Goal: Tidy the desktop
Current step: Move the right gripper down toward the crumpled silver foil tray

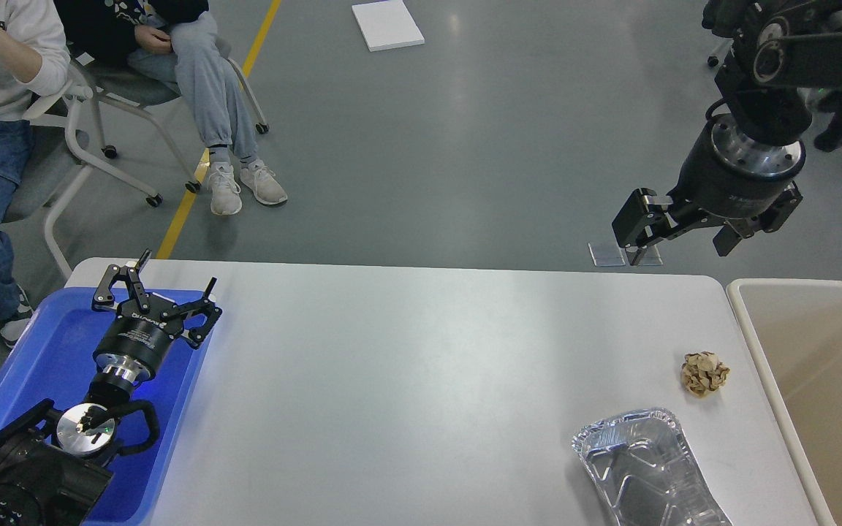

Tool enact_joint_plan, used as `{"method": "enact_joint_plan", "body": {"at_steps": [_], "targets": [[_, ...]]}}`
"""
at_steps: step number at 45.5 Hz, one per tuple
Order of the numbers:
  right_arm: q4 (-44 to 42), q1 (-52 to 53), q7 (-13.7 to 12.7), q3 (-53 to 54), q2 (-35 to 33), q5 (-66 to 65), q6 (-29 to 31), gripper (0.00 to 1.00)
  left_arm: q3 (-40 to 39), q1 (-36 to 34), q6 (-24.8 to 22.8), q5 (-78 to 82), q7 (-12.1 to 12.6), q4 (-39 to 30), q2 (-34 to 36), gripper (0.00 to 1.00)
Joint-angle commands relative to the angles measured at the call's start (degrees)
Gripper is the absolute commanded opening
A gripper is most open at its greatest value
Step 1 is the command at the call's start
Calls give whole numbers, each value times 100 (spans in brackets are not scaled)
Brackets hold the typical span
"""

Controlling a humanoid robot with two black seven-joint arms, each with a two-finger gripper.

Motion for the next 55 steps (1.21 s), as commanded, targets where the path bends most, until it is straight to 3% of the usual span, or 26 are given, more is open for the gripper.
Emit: {"method": "enact_joint_plan", "body": {"at_steps": [1,28,41,55], "targets": [[0,39,0,-1,-15,-1,0,100,0,2,0,0,-4,0,-6,100],[0,-216,0,8,21,8,0,100,0,2,0,0,-4,0,-6,100],[0,-110,0,-730,-32,61,0,100,0,2,0,0,-4,0,-6,100],[53,-233,27,-801,38,245,0,100,0,2,0,0,-4,0,-6,100]]}}
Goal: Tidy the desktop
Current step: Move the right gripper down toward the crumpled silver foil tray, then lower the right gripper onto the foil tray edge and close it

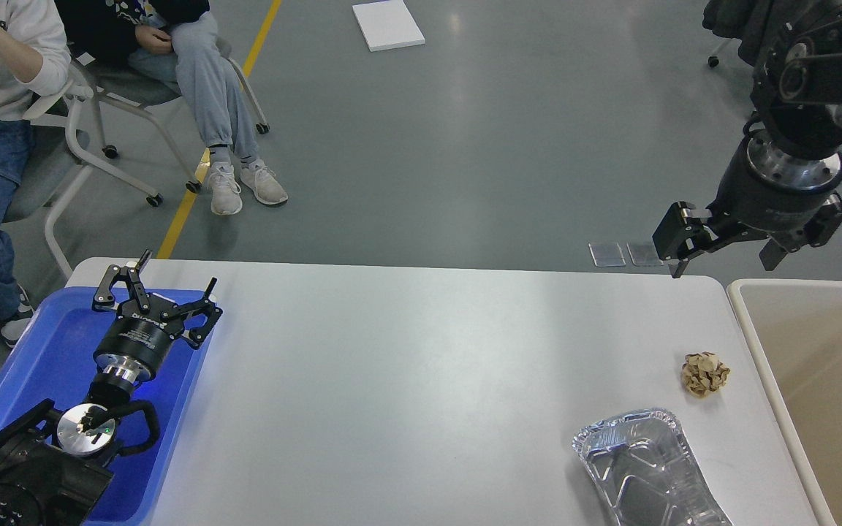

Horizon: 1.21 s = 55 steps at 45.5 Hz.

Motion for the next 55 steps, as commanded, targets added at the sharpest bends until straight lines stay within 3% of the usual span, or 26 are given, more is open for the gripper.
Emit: {"method": "enact_joint_plan", "body": {"at_steps": [1,42,49,55], "targets": [[57,-176,13,-131,39,213,0,100,0,0,0,0,0,0,-1,100],[-321,-1459,13,-219,-14,213,0,100,0,0,0,0,-9,0,-1,100],[-339,-1767,4,-35,-172,213,0,90,0,0,0,0,-9,0,8,100],[-426,-2434,4,703,-541,117,0,100,0,0,0,0,-9,0,8,100]]}}
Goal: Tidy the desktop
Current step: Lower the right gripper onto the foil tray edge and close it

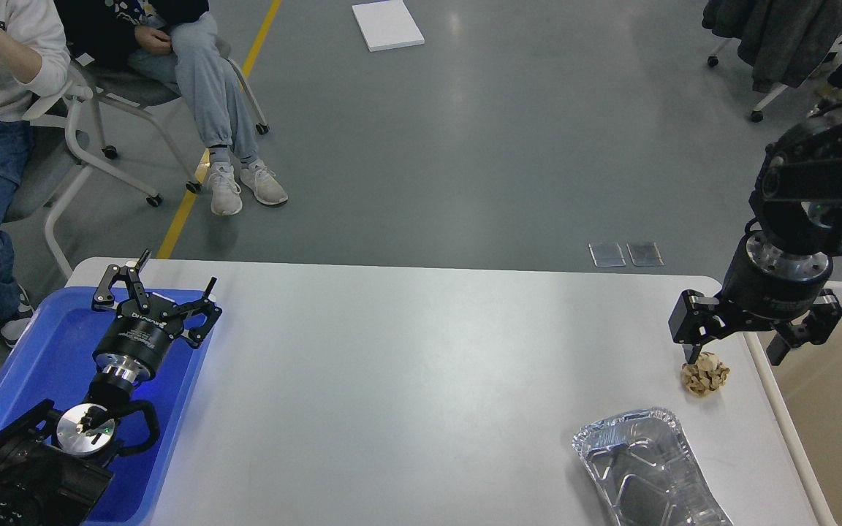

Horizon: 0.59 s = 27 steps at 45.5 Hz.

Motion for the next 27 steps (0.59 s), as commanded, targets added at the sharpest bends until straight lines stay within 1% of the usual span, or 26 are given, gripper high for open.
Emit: {"method": "enact_joint_plan", "body": {"at_steps": [1,4,8,15,19,27], "targets": [[-195,-1010,-9,880,-475,-78,1,100,0,0,0,0,0,0,6,100],[-449,-1529,-9,1110,-546,-87,1,100,0,0,0,0,0,0,6,100],[-827,-1996,-9,1163,-520,-87,-17,100,0,0,0,0,0,0,-3,100],[-907,-2119,-9,1146,-572,-192,-166,100,0,0,0,0,0,0,6,100],[-916,-2172,-9,1146,-573,-394,-561,100,0,0,0,0,0,0,5,100],[-907,-2515,-1,1172,-573,-781,-1774,100,0,0,0,0,0,0,-3,100]]}}
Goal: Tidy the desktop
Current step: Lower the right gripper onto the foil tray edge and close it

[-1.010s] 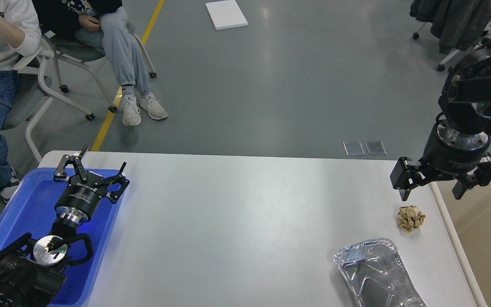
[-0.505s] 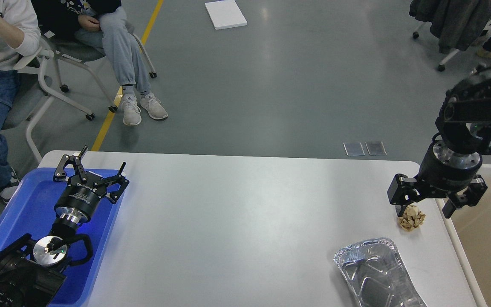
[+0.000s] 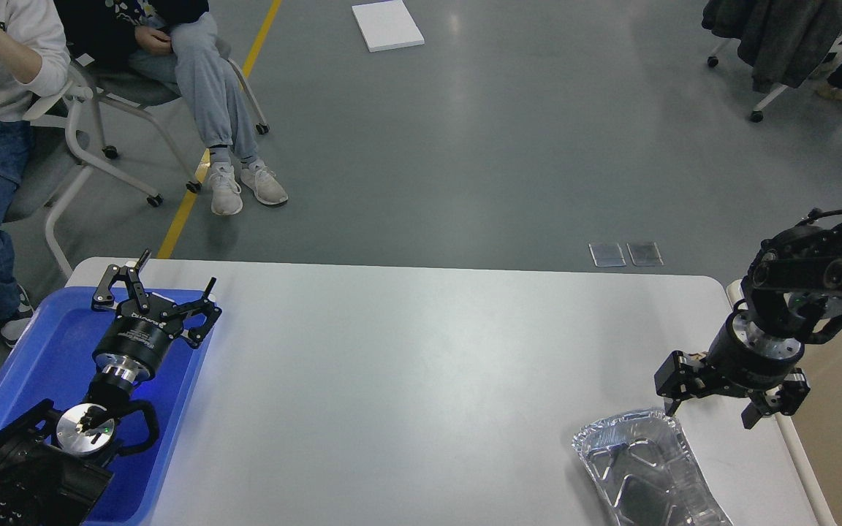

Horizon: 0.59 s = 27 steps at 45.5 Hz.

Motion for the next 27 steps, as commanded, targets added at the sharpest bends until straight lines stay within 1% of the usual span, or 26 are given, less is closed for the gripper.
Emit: {"method": "enact_joint_plan", "body": {"at_steps": [1,8,14,17,23,27], "targets": [[-93,-515,8,108,-44,-457,-1215,100,0,0,0,0,0,0,-6,100],[152,-595,17,397,-105,-510,-1268,100,0,0,0,0,0,0,-6,100],[205,-911,26,758,-211,-729,-1259,100,0,0,0,0,0,0,-6,100],[310,-955,34,960,-351,-1001,-1207,100,0,0,0,0,0,0,-6,100],[969,-938,34,1382,-694,-1756,-1101,100,0,0,0,0,0,0,-6,100],[1032,-990,34,1426,-694,-2302,-1110,100,0,0,0,0,0,0,-6,100]]}}
